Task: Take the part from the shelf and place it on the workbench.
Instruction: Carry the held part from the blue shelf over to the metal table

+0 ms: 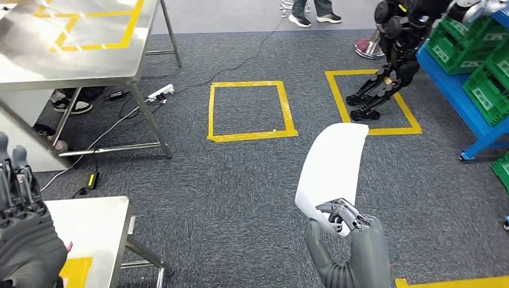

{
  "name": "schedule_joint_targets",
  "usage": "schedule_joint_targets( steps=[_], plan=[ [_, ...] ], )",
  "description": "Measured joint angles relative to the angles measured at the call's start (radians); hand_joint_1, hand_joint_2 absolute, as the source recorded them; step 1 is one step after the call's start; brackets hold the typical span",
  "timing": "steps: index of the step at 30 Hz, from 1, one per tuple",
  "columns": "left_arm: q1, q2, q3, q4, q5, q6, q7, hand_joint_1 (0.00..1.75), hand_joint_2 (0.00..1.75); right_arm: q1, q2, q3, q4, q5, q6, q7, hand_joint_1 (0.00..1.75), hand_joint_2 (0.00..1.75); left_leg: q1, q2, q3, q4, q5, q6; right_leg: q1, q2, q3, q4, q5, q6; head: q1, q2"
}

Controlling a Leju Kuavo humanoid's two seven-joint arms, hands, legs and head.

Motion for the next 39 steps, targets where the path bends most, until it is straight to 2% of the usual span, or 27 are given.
schedule_joint_targets(
  steps=[1,2,4,5,7,9,10,11,12,13,15,17,18,19,20,22,24,26,27,28,30,32,33,35,36,37,39],
  plan=[
    [0.0,0.001,0.0,-0.004,-0.001,0.0,0.0,0.0,0.0,-0.001,0.002,0.0,0.001,0.0,0.0,-0.001,1.75,1.75,-0.002,0.014,0.029,-0.042,0.005,0.006,0.001,-0.009,-0.003,0.004,-0.005,0.007,0.0,0.0],
    [0.0,0.002,0.0,-0.007,-0.002,0.001,0.0,0.0,0.0,-0.002,0.003,0.0,0.001,-0.001,0.0,-0.001,1.75,1.75,-0.005,0.018,0.04,-0.06,0.003,0.014,0.002,-0.018,-0.005,0.008,-0.01,0.015,0.002,0.0],
    [0.004,0.004,0.0,-0.012,-0.007,0.003,0.002,0.0,0.0,-0.005,0.006,-0.001,0.003,-0.004,0.003,-0.005,1.75,1.75,-0.009,-0.005,0.038,-0.058,0.005,0.031,0.0,-0.037,0.005,0.008,-0.015,0.027,0.007,0.0],
    [0.008,0.005,0.0,-0.016,-0.012,0.005,0.004,0.0,0.0,-0.008,0.007,-0.001,0.004,-0.008,0.007,-0.008,1.75,1.75,-0.009,-0.016,0.038,-0.06,0.008,0.037,-0.003,-0.032,0.007,0.015,-0.021,0.034,0.009,0.0],
    [0.014,0.006,0.0,-0.022,-0.024,0.012,0.011,0.0,0.0,-0.013,0.009,-0.002,0.007,-0.02,0.017,-0.018,1.75,1.75,-0.007,-0.038,0.042,-0.064,0.015,0.05,-0.009,0.012,-0.017,0.077,-0.063,0.044,0.016,0.0],
    [0.017,0.007,0.0,-0.026,-0.039,0.02,0.018,0.0,0.0,-0.015,0.013,-0.002,0.01,-0.033,0.029,-0.029,1.75,1.75,-0.009,-0.063,0.035,-0.063,0.021,0.058,-0.012,0.064,-0.077,0.212,-0.131,0.045,0.028,0.0],
    [0.021,0.008,0.0,-0.027,-0.046,0.022,0.022,0.0,0.0,-0.016,0.014,-0.002,0.012,-0.039,0.035,-0.033,1.75,1.75,-0.012,-0.077,0.032,-0.062,0.022,0.06,-0.011,0.073,-0.105,0.274,-0.153,0.044,0.034,0.0],
    [0.025,0.008,0.0,-0.028,-0.054,0.025,0.026,0.0,0.0,-0.018,0.016,-0.002,0.015,-0.046,0.041,-0.038,1.75,1.75,-0.015,-0.092,0.03,-0.061,0.023,0.061,-0.01,0.077,-0.122,0.307,-0.156,0.041,0.037,0.0],
    [0.029,0.009,0.0,-0.029,-0.061,0.028,0.03,0.0,0.0,-0.02,0.018,-0.002,0.017,-0.052,0.047,-0.042,1.75,1.75,-0.017,-0.108,0.029,-0.06,0.024,0.062,-0.009,0.08,-0.122,0.302,-0.139,0.035,0.039,0.0],
    [0.032,0.01,0.0,-0.03,-0.07,0.032,0.034,0.0,0.0,-0.025,0.021,-0.002,0.02,-0.057,0.053,-0.046,1.75,1.75,-0.019,-0.124,0.03,-0.059,0.024,0.062,-0.006,0.086,-0.105,0.257,-0.105,0.028,0.04,0.0],
    [0.034,0.011,0.0,-0.037,-0.088,0.037,0.04,0.0,0.0,-0.036,0.026,-0.002,0.025,-0.069,0.064,-0.055,1.75,1.75,-0.02,-0.152,0.029,-0.058,0.027,0.059,0.0,0.128,-0.048,0.117,-0.036,0.01,0.041,0.0],
    [0.038,0.011,0.0,-0.043,-0.107,0.041,0.048,0.0,0.0,-0.048,0.033,-0.002,0.03,-0.079,0.075,-0.063,1.75,1.75,-0.014,-0.177,0.021,-0.058,0.033,0.05,0.004,0.169,-0.01,0.032,-0.013,-0.004,0.042,0.0],
    [0.041,0.012,0.0,-0.046,-0.115,0.042,0.052,0.0,0.0,-0.054,0.036,-0.002,0.033,-0.083,0.08,-0.066,1.75,1.75,-0.01,-0.188,0.016,-0.06,0.038,0.042,0.005,0.173,-0.004,0.024,-0.015,-0.008,0.044,0.0],
    [0.045,0.012,0.0,-0.049,-0.123,0.044,0.057,0.0,0.0,-0.06,0.04,-0.002,0.036,-0.087,0.084,-0.068,1.75,1.75,-0.006,-0.201,0.011,-0.063,0.043,0.034,0.008,0.163,0.001,0.015,-0.011,-0.011,0.047,0.0],
    [0.048,0.012,0.0,-0.053,-0.13,0.046,0.06,0.0,0.0,-0.066,0.043,-0.002,0.039,-0.09,0.088,-0.07,1.75,1.75,-0.006,-0.201,0.004,-0.063,0.046,0.029,0.007,0.149,0.006,0.005,-0.004,-0.013,0.049,0.0],
    [0.05,0.015,0.0,-0.061,-0.138,0.05,0.063,0.0,0.0,-0.075,0.052,-0.002,0.045,-0.095,0.093,-0.073,1.75,1.75,-0.012,-0.153,-0.02,-0.028,0.022,0.021,0.003,0.12,0.016,-0.02,0.01,-0.018,0.041,0.0],
    [0.05,0.018,-0.001,-0.064,-0.145,0.054,0.066,0.0,0.0,-0.08,0.06,-0.002,0.052,-0.099,0.099,-0.076,1.75,1.75,-0.013,-0.084,-0.075,0.084,-0.039,0.013,0.003,0.089,0.018,-0.029,0.015,-0.021,0.028,0.0],
    [0.052,0.021,-0.001,-0.064,-0.154,0.061,0.071,0.0,0.0,-0.086,0.066,-0.001,0.06,-0.103,0.108,-0.078,1.75,1.75,-0.007,-0.061,-0.125,0.193,-0.079,0.001,0.003,0.057,0.011,-0.024,0.014,-0.021,0.019,0.0],
    [0.052,0.022,-0.001,-0.064,-0.159,0.064,0.073,0.0,0.0,-0.092,0.068,0.0,0.064,-0.106,0.114,-0.078,1.75,1.75,-0.003,-0.056,-0.126,0.202,-0.075,-0.004,0.002,0.041,0.008,-0.021,0.012,-0.019,0.015,0.0],
    [0.052,0.023,-0.001,-0.064,-0.165,0.067,0.075,0.0,0.0,-0.099,0.07,0.001,0.069,-0.109,0.12,-0.078,1.75,1.75,0.0,-0.05,-0.106,0.172,-0.055,-0.009,0.0,0.027,0.007,-0.018,0.01,-0.016,0.012,0.0],
    [0.051,0.025,-0.002,-0.065,-0.181,0.069,0.083,0.0,0.0,-0.116,0.072,0.005,0.077,-0.115,0.131,-0.076,1.75,1.75,0.004,-0.01,-0.024,0.044,-0.012,-0.017,-0.001,0.002,0.003,-0.004,0.002,-0.003,0.005,0.0],
    [0.047,0.027,-0.002,-0.068,-0.205,0.066,0.097,0.0,0.0,-0.132,0.073,0.008,0.083,-0.122,0.141,-0.073,1.75,1.75,0.002,0.021,0.033,-0.038,-0.001,-0.007,0.001,-0.017,-0.005,0.013,-0.013,0.013,0.001,0.0],
    [0.044,0.028,-0.003,-0.072,-0.221,0.064,0.108,0.0,0.0,-0.14,0.075,0.01,0.087,-0.126,0.146,-0.072,1.75,1.75,0.0,0.02,0.038,-0.046,-0.007,0.004,0.003,-0.026,-0.004,0.017,-0.018,0.019,0.003,0.0],
    [0.037,0.03,-0.004,-0.079,-0.246,0.06,0.133,0.0,0.0,-0.155,0.078,0.013,0.095,-0.132,0.155,-0.072,1.75,1.75,-0.001,-0.009,0.036,-0.043,-0.003,0.024,0.0,-0.044,0.001,0.022,-0.024,0.029,0.011,0.0],
    [0.032,0.032,-0.004,-0.082,-0.254,0.058,0.148,0.0,0.0,-0.163,0.08,0.015,0.099,-0.135,0.159,-0.072,1.75,1.75,-0.001,-0.022,0.034,-0.043,0.001,0.031,-0.004,-0.033,0.0,0.034,-0.034,0.034,0.015,0.0],
    [0.027,0.035,-0.004,-0.082,-0.255,0.055,0.161,0.0,0.0,-0.17,0.081,0.016,0.103,-0.137,0.161,-0.071,1.75,1.75,0.0,-0.035,0.032,-0.044,0.005,0.037,-0.007,-0.01,-0.012,0.063,-0.053,0.039,0.018,0.0],
    [0.016,0.04,-0.003,-0.083,-0.247,0.048,0.186,0.0,0.0,-0.177,0.082,0.022,0.109,-0.14,0.165,-0.071,1.75,1.75,-0.002,-0.061,0.027,-0.044,0.01,0.045,-0.01,0.051,-0.063,0.176,-0.115,0.043,0.03,0.0]
  ],
)
